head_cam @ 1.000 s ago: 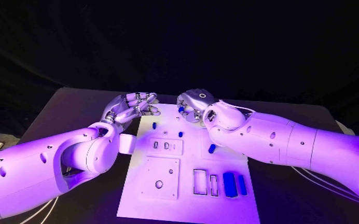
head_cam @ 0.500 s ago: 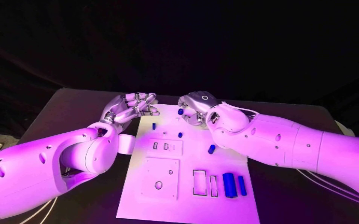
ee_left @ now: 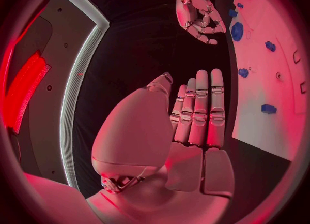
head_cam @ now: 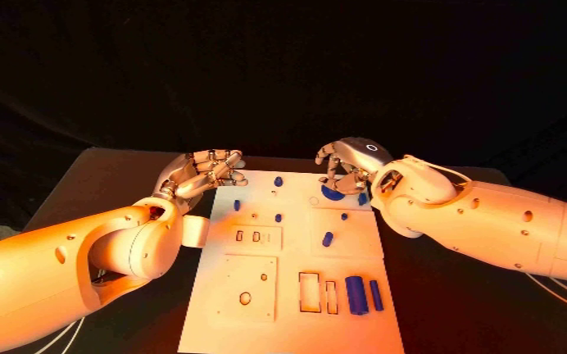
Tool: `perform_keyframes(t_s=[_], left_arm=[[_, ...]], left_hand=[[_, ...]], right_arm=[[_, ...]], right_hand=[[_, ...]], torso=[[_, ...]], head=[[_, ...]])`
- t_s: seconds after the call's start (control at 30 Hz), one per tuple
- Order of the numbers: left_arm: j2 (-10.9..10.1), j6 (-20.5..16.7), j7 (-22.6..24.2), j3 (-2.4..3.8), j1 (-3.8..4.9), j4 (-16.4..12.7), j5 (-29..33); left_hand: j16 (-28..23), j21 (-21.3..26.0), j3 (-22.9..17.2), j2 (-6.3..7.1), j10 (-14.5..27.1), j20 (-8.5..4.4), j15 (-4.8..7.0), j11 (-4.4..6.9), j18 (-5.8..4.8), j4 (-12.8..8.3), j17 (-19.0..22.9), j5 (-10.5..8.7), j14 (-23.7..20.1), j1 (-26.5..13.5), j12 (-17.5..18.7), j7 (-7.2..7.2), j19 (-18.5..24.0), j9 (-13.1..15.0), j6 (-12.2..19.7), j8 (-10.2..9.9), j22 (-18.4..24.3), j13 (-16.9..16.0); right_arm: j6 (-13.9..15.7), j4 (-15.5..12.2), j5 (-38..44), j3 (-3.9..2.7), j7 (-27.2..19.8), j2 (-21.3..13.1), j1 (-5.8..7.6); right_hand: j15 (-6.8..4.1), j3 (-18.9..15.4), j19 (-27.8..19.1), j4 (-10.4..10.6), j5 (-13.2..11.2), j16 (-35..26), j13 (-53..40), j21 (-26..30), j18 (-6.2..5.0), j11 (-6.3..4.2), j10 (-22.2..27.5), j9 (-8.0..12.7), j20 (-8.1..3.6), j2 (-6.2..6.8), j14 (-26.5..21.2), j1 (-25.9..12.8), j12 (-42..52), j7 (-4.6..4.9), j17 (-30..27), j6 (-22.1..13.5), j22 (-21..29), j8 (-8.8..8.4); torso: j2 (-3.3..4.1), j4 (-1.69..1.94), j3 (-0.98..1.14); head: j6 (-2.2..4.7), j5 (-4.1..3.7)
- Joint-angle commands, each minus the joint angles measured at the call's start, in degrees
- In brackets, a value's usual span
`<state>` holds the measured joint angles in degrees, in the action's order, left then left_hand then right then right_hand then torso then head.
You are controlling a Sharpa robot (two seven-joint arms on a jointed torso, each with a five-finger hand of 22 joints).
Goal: Assemble the parts on the task board
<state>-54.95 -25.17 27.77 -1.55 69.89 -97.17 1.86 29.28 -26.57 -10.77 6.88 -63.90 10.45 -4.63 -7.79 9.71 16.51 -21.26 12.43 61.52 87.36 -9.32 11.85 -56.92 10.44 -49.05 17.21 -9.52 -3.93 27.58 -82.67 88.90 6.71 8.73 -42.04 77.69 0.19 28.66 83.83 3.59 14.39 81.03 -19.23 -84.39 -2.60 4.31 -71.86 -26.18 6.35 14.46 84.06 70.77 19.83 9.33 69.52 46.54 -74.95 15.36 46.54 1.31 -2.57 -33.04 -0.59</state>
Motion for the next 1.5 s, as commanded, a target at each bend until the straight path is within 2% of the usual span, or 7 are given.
perform_keyframes(t_s=[0.03, 0.07, 0.1, 0.23, 0.53, 0.77, 1.5], left_arm=[[0.09, 1.03, 0.5, 0.04, 0.11, -0.05, -0.24], [0.07, 1.04, 0.51, 0.04, 0.11, -0.05, -0.24], [0.07, 1.03, 0.51, 0.04, 0.1, -0.04, -0.24], [0.15, 1.1, 0.52, 0.04, 0.1, 0.01, -0.24], [0.17, 1.16, 0.52, 0.03, 0.09, 0.04, -0.24], [0.18, 1.17, 0.5, 0.03, 0.09, 0.09, -0.24], [0.21, 1.27, 0.4, 0.03, 0.09, 0.17, -0.24]], left_hand=[[0.24, -0.35, -0.37, 0.37, -0.2, 0.08, -0.1, -0.38, 0.71, -0.04, -0.1, -0.37, -0.43, -0.02, 0.3, 0.25, -0.31, -0.09, 0.1, -0.34, -0.06, -0.02], [0.24, -0.35, -0.37, 0.37, -0.2, 0.08, -0.1, -0.38, 0.71, -0.04, -0.1, -0.37, -0.43, -0.02, 0.3, 0.25, -0.31, -0.09, 0.1, -0.34, -0.06, -0.02], [0.24, -0.35, -0.37, 0.37, -0.2, 0.08, -0.1, -0.38, 0.71, -0.04, -0.1, -0.37, -0.43, -0.02, 0.3, 0.25, -0.31, -0.09, 0.1, -0.34, -0.06, -0.02], [0.26, -0.36, -0.44, 0.39, -0.21, 0.07, -0.1, -0.37, 0.71, -0.06, -0.14, -0.36, -0.47, 0.05, 0.31, 0.25, -0.3, -0.09, 0.1, -0.34, -0.06, -0.03], [0.26, -0.36, -0.44, 0.39, -0.21, 0.07, -0.1, -0.37, 0.71, -0.06, -0.14, -0.36, -0.47, 0.05, 0.31, 0.25, -0.3, -0.09, 0.1, -0.34, -0.06, -0.03], [0.26, -0.36, -0.44, 0.39, -0.21, 0.07, -0.1, -0.37, 0.71, -0.06, -0.14, -0.36, -0.47, 0.05, 0.31, 0.25, -0.3, -0.09, 0.1, -0.34, -0.06, -0.03], [0.26, -0.36, -0.44, 0.39, -0.21, 0.07, -0.1, -0.37, 0.71, -0.06, -0.14, -0.36, -0.47, 0.05, 0.31, 0.25, -0.3, -0.09, 0.1, -0.34, -0.06, -0.03]], right_arm=[[-4.3, -1.26, -9.13, -0.03, -4.06, -1.97, 0.13], [-4.96, -1.46, -9.88, -0.04, -4.16, -2.68, 0.16], [-5.56, -1.56, -10.46, -0.05, -4.13, -3.31, 0.15], [-7.49, -1.19, -12.49, -0.05, -3.5, -4.89, 0.02], [-8.89, 1.74, -14.73, 0.04, -1.62, -4.33, -0.91], [-8.46, 4.31, -16.92, 0.25, -0.42, -1.9, -1.22], [-9.29, 7.23, -15.29, 0.54, 1.48, 2.0, -1.91]], right_hand=[[-0.58, -3.69, 1.1, 0.63, 1.25, 1.32, -6.62, -0.99, 0.76, -0.47, -0.8, -0.85, -0.46, 0.71, 2.53, 0.02, 7.98, -0.44, 2.13, -1.53, -7.61, 0.09], [-0.88, -7.86, 1.43, 0.99, 2.32, 2.34, -21.15, -1.36, 0.91, -0.84, 6.78, -2.7, -0.47, -0.51, 2.72, 2.86, 22.22, -0.56, 3.62, -2.69, -8.27, 1.34], [-0.42, -8.85, 2.11, 2.58, 1.51, 3.19, -30.37, -1.97, 1.15, -0.27, 1.62, -2.92, -0.53, -1.13, 3.11, 0.98, 31.9, -0.27, 5.7, -2.74, -9.26, 1.54], [0.83, -11.89, 5.54, 5.3, 2.66, 6.97, -56.04, -5.06, 2.37, 0.82, -6.19, -5.16, 0.7, -2.24, 4.68, 3.71, 57.81, 0.64, 14.14, -4.83, -14.18, 3.23], [1.36, -12.65, 6.17, 6.43, 2.97, 8.58, -61.66, -5.61, 2.6, 1.43, -9.96, -5.91, 1.25, -2.64, 5.64, 5.18, 63.06, 1.21, 19.01, -6.12, -15.05, 3.71], [1.48, -12.5, 6.17, 6.65, 3.2, 8.74, -62.58, -5.61, 2.6, 1.55, -10.68, -6.02, 1.37, -2.97, 5.75, 5.53, 63.89, 1.33, 19.57, -6.33, -15.05, 3.77], [1.6, -12.21, 6.17, 6.89, 3.34, 8.82, -63.02, -5.61, 2.6, 1.66, -10.97, -6.13, 1.49, -3.33, 5.81, 5.81, 64.33, 1.42, 19.88, -6.39, -15.05, 3.88]], torso=[[-0.42, -0.66, 0.23], [-0.47, -0.78, 0.28], [-0.5, -0.87, 0.35], [-0.58, -0.9, 0.53], [-0.38, -0.68, 0.55], [-0.41, -0.7, 0.3], [-0.45, -0.78, 0.49]], head=[[0.0, -0.08], [0.0, 0.07], [-0.1, 0.16], [-0.24, 0.12], [-0.26, 0.23], [-0.47, 0.36], [-1.13, 0.71]])
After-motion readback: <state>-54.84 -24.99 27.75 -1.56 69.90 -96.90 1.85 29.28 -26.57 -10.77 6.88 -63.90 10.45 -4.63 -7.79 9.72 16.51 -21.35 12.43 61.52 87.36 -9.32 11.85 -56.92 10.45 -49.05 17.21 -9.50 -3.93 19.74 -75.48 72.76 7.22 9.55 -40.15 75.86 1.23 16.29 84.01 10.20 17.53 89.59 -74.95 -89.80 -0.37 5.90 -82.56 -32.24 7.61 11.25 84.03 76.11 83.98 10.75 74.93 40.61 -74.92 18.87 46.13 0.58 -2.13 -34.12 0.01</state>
